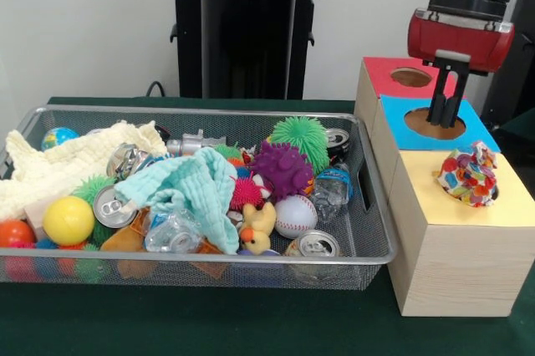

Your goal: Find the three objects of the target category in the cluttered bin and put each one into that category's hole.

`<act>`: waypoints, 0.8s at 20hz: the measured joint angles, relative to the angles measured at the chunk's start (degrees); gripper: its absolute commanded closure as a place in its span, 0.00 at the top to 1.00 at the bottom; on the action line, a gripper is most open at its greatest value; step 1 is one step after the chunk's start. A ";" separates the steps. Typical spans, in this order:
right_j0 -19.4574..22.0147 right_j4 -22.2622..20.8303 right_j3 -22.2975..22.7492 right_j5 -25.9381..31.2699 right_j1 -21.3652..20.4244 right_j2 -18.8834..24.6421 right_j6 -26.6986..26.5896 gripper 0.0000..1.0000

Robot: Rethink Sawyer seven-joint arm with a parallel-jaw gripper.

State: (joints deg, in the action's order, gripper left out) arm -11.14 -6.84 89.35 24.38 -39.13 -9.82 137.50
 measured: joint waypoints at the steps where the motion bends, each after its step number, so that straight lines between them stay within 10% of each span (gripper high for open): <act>1: -0.18 0.00 -0.22 -0.02 0.23 -0.36 0.00 0.00; 16: -5.88 0.39 -7.30 -3.17 7.21 -9.77 0.02 0.00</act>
State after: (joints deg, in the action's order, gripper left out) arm -17.02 -6.46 82.05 21.21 -31.92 -19.59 137.52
